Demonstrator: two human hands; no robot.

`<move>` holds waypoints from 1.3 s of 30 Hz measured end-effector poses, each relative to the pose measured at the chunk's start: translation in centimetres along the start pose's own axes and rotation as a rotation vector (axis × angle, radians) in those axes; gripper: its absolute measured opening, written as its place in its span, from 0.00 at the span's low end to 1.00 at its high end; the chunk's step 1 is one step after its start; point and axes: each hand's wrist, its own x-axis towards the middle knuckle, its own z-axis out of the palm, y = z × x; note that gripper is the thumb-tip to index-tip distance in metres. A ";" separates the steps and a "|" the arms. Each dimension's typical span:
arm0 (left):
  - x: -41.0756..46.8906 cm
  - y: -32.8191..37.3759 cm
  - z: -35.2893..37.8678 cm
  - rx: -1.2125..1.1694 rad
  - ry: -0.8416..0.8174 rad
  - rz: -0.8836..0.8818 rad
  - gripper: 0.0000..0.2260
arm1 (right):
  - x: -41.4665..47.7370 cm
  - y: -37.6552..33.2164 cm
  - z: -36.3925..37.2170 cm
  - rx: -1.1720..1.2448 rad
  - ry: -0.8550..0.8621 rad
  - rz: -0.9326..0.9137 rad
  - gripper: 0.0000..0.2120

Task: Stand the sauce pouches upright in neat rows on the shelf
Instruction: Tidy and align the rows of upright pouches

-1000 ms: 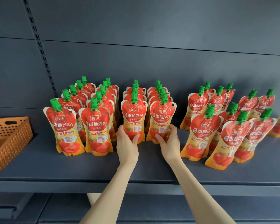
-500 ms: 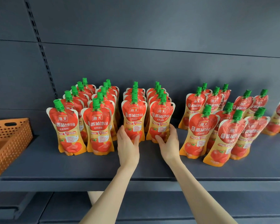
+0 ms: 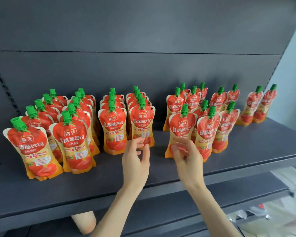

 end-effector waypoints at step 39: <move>-0.1 4.0 0.0 -0.304 0.304 -0.223 0.06 | 8.0 -1.5 -2.3 0.240 -0.318 -0.101 0.12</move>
